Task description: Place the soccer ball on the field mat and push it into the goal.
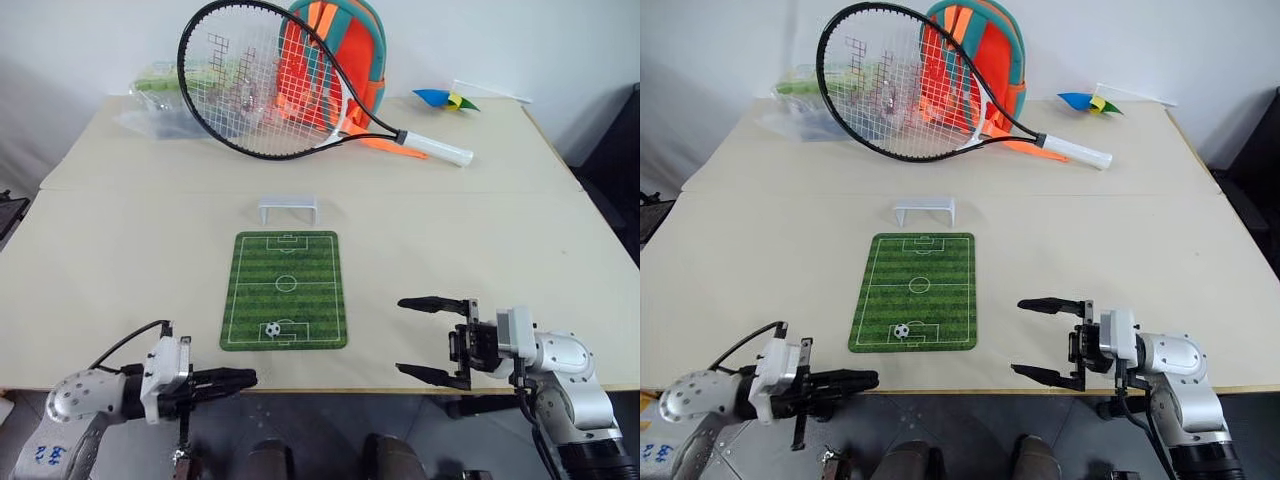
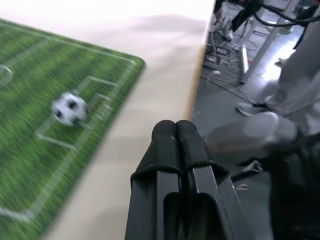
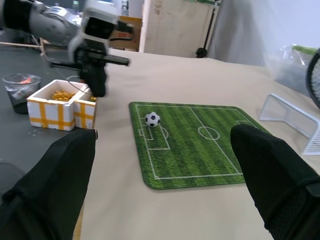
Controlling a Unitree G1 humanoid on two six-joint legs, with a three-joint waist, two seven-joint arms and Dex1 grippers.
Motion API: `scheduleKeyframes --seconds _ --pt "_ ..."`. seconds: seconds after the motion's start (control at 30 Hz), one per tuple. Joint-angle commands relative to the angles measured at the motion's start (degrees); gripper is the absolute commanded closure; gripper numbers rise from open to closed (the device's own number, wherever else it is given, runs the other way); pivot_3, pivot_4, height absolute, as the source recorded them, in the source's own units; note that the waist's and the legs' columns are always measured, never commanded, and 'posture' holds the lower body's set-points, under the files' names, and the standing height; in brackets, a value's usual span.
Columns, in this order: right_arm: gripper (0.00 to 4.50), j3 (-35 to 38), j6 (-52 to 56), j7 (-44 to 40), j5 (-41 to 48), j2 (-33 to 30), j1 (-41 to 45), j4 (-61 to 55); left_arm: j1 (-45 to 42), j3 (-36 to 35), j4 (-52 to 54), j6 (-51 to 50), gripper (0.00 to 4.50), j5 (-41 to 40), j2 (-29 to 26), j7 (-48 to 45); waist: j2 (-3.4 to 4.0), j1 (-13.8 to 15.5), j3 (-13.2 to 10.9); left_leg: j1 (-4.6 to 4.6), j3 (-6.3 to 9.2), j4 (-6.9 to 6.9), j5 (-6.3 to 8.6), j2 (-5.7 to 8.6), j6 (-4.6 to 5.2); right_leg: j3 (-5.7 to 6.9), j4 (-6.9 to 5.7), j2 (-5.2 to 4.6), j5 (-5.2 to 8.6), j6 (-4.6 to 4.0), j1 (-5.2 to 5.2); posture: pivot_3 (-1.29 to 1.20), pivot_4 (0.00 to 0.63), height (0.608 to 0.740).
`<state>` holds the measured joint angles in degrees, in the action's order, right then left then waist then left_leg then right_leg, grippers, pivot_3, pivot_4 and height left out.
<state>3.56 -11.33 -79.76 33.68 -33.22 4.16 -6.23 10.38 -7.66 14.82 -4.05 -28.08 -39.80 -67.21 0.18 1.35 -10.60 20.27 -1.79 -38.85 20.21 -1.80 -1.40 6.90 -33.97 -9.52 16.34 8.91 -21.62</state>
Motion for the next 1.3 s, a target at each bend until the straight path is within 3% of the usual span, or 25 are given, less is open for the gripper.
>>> scheduleKeyframes --seconds 0.03,0.53,0.67,0.73,0.83,0.97,1.13,1.3 --pt "0.00 1.4 -0.5 -0.8 1.2 -0.8 -0.4 -1.0 -3.5 3.0 -2.4 0.5 4.43 1.9 1.4 0.7 0.00 0.0 0.0 0.00 0.00 0.00 0.00 0.00 0.00 0.00 0.00 0.00 0.00 0.00 0.00 0.00 0.150 0.740" --pt "0.00 1.5 -1.5 7.4 -2.3 2.0 -4.6 -5.4 -24.7 6.9 -23.8 6.6 4.43 9.8 8.5 6.7 0.00 0.1 0.0 0.02 -0.03 -0.12 0.00 0.01 0.01 -0.01 -0.06 0.01 -0.02 0.04 0.00 0.00 0.150 0.740" --pt "0.00 3.2 -2.2 17.2 -4.8 6.5 -4.7 -6.2 -36.4 2.0 -36.1 14.8 4.43 13.9 12.5 19.5 -0.09 0.2 0.0 0.02 -0.05 -0.15 0.00 0.01 0.01 -0.01 -0.07 0.01 -0.03 0.06 0.00 0.00 0.150 0.740" --pt "0.00 3.9 -2.8 20.4 -5.8 7.9 -4.6 -6.6 -38.3 -0.1 -38.3 17.2 4.43 13.9 12.5 22.1 -0.12 0.0 0.0 0.04 -0.04 -0.19 -0.01 0.01 0.00 -0.01 -0.10 0.02 -0.04 0.07 0.00 0.00 0.150 0.740" --pt "0.00 5.1 -1.7 26.0 -5.7 9.9 -4.7 -7.1 -36.5 -3.2 -36.0 16.0 4.43 12.2 11.1 23.6 -0.11 -0.6 0.0 0.02 -0.14 -0.13 0.02 0.02 0.04 -0.09 -0.01 0.01 -0.06 0.11 -0.01 0.00 0.150 0.740" --pt "0.00 6.2 -1.3 31.9 -6.5 12.1 -3.6 -6.7 -24.5 -8.2 -23.3 10.7 4.43 4.6 7.4 19.1 -0.11 -1.9 0.0 0.00 -0.27 0.18 0.02 0.00 0.05 -0.08 0.02 0.02 -0.04 0.08 -0.24 0.00 0.150 0.740" --pt "0.00 6.2 -2.5 33.5 -7.4 12.2 -1.5 -4.7 -10.5 -16.2 -12.7 1.8 4.43 -1.2 3.4 20.1 -0.11 -1.3 0.0 0.09 -0.31 0.16 0.03 -0.04 0.03 -0.11 -0.03 0.01 -0.04 0.08 -0.40 0.00 0.150 0.740" --pt "0.00 6.1 -3.8 33.3 -7.9 12.4 0.4 -1.2 -3.9 -25.1 -8.5 -3.7 4.43 -2.9 2.5 26.7 -0.10 -1.2 0.0 0.07 -0.31 0.02 0.11 -0.05 0.08 -0.18 -0.09 0.01 -0.04 0.07 -0.35 0.00 0.150 0.740"
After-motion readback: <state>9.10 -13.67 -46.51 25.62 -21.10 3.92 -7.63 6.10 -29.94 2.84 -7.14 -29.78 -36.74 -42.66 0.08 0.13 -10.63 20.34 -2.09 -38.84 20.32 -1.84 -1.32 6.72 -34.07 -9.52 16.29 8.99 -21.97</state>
